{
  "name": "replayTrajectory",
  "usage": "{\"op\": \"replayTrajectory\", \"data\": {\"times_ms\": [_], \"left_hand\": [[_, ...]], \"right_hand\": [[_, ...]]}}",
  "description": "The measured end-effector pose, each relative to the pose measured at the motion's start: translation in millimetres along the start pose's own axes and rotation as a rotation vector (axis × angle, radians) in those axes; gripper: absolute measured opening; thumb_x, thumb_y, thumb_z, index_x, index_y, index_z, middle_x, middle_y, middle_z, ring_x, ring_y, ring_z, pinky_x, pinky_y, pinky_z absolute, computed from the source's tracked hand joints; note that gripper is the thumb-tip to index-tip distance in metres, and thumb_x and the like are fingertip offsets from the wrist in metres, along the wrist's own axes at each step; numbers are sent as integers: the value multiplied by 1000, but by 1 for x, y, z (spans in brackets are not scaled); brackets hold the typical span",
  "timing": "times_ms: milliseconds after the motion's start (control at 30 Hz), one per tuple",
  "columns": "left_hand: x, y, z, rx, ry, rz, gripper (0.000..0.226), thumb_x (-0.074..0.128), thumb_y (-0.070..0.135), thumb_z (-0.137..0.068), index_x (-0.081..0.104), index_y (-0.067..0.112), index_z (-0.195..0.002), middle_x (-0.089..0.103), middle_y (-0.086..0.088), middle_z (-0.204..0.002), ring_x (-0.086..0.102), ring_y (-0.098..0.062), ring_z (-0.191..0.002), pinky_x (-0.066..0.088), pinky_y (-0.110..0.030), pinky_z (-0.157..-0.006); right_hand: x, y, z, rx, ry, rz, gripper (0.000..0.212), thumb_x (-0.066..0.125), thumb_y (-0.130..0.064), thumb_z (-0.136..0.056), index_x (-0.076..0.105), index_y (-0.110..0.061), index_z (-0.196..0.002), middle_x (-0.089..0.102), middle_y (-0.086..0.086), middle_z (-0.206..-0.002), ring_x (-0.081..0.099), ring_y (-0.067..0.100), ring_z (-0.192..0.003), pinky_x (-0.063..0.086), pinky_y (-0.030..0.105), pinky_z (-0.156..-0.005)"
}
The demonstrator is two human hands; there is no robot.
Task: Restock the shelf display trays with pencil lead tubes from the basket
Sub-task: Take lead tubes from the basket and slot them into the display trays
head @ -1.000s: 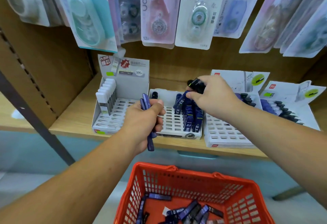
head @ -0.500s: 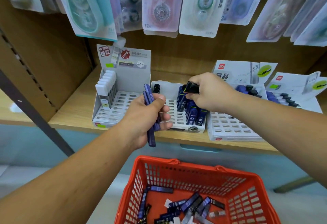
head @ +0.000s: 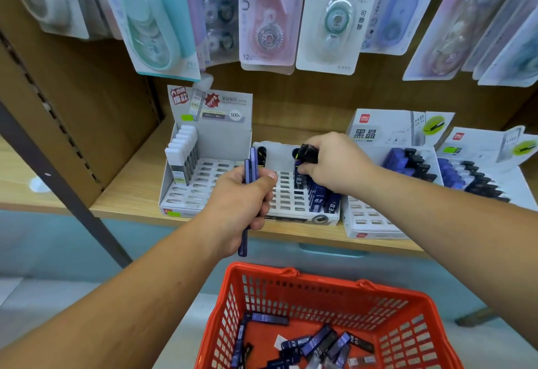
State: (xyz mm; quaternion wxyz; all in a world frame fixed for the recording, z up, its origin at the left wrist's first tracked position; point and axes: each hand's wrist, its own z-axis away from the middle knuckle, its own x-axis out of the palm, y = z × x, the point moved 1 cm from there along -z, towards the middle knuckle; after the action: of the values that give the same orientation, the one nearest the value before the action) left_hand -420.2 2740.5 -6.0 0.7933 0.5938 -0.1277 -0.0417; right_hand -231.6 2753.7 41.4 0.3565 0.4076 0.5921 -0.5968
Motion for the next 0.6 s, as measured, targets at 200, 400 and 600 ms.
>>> {"op": "replayTrajectory", "data": {"times_ms": [200, 400, 600], "left_hand": [[-5, -2, 0, 4, 13, -26, 4, 65, 19, -101, 68, 17, -99, 53, -3, -71, 45, -13, -51, 31, -25, -40], [-2, 5, 2, 134, 45, -47, 10, 70, 21, -99, 68, 12, -104, 50, -8, -71, 36, -16, -49, 27, -25, -43], [0, 26, 8, 224, -45, -27, 12, 72, 19, -97, 72, 19, -109, 51, -1, -61, 38, -15, -48, 31, -24, -43]], "right_hand": [[2, 7, 4, -29, 45, 41, 8, 75, -32, -93, 68, -30, -91, 61, -8, -93, 61, 20, -88, 49, 34, -72], [-16, -14, 10, -117, -22, 189, 14, 73, -42, -93, 71, -28, -91, 57, -9, -97, 60, 19, -89, 53, 37, -74], [-23, -29, 20, -115, -154, -139, 21, 79, -29, -89, 68, -15, -79, 65, 1, -70, 59, 14, -63, 47, 30, -59]]}}
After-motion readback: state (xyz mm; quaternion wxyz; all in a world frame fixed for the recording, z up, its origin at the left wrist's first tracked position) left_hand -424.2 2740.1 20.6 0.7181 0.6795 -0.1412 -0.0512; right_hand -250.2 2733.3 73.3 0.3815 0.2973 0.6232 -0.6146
